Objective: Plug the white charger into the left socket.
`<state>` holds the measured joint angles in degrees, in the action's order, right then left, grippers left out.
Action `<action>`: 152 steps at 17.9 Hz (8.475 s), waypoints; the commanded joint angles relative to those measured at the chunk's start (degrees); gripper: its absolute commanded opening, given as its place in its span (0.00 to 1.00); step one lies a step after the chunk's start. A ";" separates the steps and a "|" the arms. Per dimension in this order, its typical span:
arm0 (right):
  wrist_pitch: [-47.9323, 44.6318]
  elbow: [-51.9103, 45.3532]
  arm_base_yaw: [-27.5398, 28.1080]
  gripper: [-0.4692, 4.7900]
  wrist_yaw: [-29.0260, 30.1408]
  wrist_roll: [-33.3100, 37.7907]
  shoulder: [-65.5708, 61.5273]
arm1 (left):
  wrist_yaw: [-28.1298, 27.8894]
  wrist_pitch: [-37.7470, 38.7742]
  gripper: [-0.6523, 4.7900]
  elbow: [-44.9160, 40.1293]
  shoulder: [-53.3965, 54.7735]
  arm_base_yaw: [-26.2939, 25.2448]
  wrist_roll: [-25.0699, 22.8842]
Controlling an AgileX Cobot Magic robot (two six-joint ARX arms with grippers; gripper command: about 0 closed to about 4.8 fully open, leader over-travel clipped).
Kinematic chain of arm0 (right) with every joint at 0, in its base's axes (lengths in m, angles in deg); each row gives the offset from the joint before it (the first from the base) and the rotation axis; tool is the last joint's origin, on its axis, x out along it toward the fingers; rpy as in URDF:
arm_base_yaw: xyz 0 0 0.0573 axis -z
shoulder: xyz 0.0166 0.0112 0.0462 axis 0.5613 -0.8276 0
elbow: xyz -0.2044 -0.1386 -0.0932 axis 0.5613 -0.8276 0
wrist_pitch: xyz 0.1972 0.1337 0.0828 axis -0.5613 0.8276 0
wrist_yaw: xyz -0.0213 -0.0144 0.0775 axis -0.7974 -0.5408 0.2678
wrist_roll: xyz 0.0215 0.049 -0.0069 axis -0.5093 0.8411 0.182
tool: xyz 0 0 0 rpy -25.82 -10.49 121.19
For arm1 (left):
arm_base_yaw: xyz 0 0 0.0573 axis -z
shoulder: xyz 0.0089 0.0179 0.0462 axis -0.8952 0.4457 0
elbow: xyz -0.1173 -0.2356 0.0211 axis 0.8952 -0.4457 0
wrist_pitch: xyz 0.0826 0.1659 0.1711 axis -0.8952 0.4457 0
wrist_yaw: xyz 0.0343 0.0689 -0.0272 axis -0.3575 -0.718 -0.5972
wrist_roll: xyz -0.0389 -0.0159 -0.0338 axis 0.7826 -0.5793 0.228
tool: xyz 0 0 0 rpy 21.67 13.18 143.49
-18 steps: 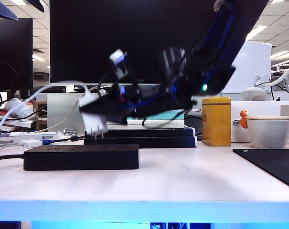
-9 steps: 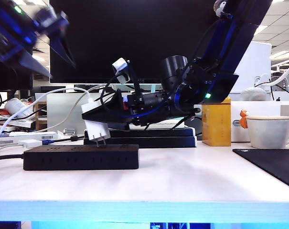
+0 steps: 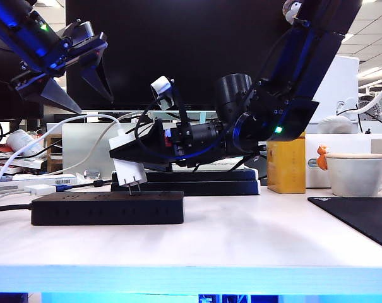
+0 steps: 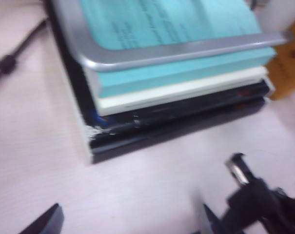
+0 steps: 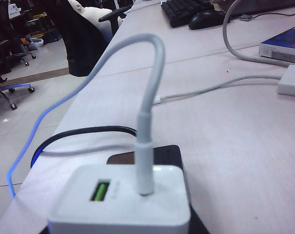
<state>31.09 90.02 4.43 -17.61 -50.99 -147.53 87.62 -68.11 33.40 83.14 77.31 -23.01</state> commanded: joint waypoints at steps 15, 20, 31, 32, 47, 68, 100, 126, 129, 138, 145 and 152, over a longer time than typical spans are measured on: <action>1.75 0.04 -0.39 0.21 -1.60 -2.40 0.26 | 0.24 0.44 0.79 0.33 -0.57 0.00 1.14; 6.08 0.02 -0.04 0.21 -1.53 -5.14 0.28 | 8.04 7.80 0.79 0.31 -0.59 0.09 1.55; 6.08 0.02 -0.04 0.21 -1.55 -5.11 0.28 | 14.19 11.13 0.11 0.28 -0.87 1.88 -5.25; 6.16 0.02 -0.04 0.21 -1.38 -5.09 0.28 | 11.28 10.29 0.11 0.28 -0.96 1.88 -5.31; 6.49 0.02 -0.04 0.21 -1.38 -5.11 0.28 | 17.38 13.90 0.34 4.57 -2.71 2.05 -0.63; 8.81 0.02 -0.04 0.21 -1.33 -5.11 0.28 | 15.04 18.95 0.14 4.28 4.79 3.56 -3.17; 14.16 0.04 1.20 0.34 0.04 -5.11 0.31 | 7.76 21.57 0.14 4.07 6.58 10.08 -2.97; 15.63 0.04 1.44 0.63 1.60 -5.16 0.33 | 11.56 25.92 0.14 4.44 6.54 10.78 -3.21; 15.17 0.13 1.44 0.63 1.60 -5.11 0.33 | 11.58 25.83 0.14 6.64 6.47 10.75 -3.19; 15.02 0.13 1.44 0.63 1.62 -5.14 0.33 | -7.48 24.06 0.14 9.86 6.08 10.51 -2.95; 15.04 0.13 1.44 0.63 1.64 -5.14 0.33 | -7.61 23.45 0.14 9.77 8.52 10.49 -2.95; 14.99 0.13 1.44 0.63 1.62 -5.14 0.33 | -8.20 23.87 0.14 9.77 8.87 10.60 -2.95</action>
<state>46.06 90.11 6.02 -16.52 -56.39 -147.51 78.24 -43.92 43.06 92.11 87.80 -25.96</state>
